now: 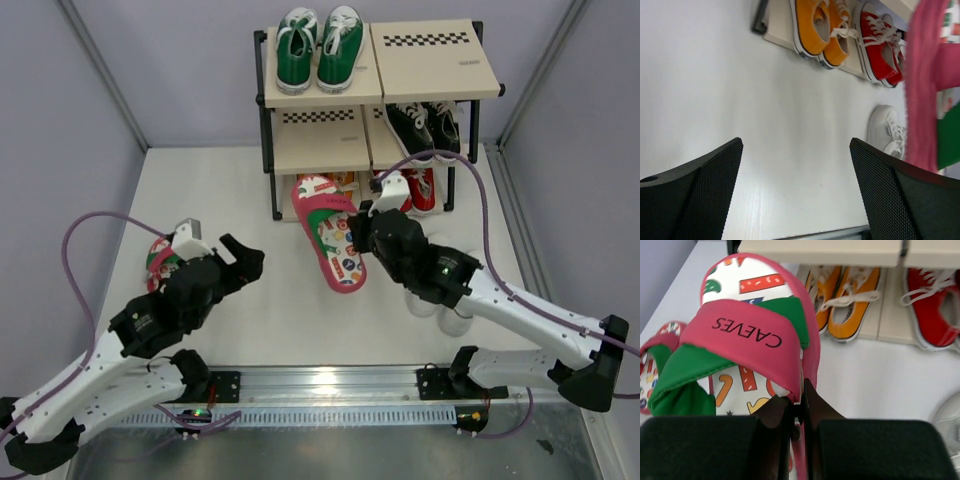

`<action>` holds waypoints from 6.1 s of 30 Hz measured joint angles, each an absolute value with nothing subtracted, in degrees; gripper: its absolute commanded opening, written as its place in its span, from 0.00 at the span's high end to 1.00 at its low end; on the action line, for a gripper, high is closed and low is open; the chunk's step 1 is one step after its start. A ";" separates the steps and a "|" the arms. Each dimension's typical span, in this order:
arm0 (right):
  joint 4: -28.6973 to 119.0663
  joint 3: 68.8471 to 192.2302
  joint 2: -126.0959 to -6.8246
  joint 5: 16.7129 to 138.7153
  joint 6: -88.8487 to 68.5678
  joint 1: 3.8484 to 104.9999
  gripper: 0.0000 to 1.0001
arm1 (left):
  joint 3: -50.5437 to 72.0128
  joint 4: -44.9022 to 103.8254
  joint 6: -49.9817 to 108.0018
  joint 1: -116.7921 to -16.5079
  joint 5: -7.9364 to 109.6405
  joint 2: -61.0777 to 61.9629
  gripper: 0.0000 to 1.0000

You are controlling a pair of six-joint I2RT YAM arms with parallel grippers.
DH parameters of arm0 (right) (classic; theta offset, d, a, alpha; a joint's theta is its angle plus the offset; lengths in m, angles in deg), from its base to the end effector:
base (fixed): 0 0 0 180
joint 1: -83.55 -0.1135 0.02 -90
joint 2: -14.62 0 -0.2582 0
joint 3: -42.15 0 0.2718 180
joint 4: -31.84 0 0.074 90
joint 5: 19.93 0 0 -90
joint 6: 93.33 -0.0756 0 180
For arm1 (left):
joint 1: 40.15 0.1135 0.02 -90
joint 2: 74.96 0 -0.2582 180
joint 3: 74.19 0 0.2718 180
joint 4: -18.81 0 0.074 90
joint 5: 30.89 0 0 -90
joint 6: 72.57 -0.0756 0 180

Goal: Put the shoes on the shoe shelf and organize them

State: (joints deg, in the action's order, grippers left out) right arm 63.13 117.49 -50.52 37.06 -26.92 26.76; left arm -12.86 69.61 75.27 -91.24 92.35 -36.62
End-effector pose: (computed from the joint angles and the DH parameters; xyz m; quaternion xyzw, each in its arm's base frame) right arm 0.2027 0.2344 0.3465 -0.0718 0.8036 0.1711 0.5656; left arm 0.1510 -0.1211 0.3158 -0.1958 0.8104 -0.2604 0.4869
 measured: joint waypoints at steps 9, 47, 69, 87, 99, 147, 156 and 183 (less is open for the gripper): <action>64.34 125.91 -54.20 35.29 -23.29 39.26 0.97 | -11.85 81.17 78.01 -91.13 99.17 -35.28 0.01; 50.52 143.87 -78.26 38.00 -19.88 49.86 0.97 | -12.11 81.63 77.07 -91.13 99.63 -31.52 0.01; 49.32 150.23 -87.35 35.24 -20.12 51.30 0.97 | -12.20 82.48 77.02 -90.52 101.29 -31.72 0.01; 51.22 151.13 -87.42 37.36 -19.69 51.91 0.44 | -7.57 85.89 73.88 -84.49 102.14 -21.91 0.01; 54.59 141.29 -74.83 48.93 -22.16 51.76 0.24 | -3.90 84.82 66.51 -51.26 92.46 -15.76 0.01; 64.16 111.15 -47.75 55.42 -29.54 50.67 0.23 | -14.65 53.74 65.37 -32.77 78.88 5.11 1.00; 67.37 111.18 -47.44 53.84 -32.08 50.67 0.23 | -13.36 59.40 61.92 -37.45 67.80 -13.86 1.00; 70.87 110.17 -40.19 48.64 -34.16 50.67 0.23 | 11.78 52.01 64.98 -68.09 70.73 -3.59 1.00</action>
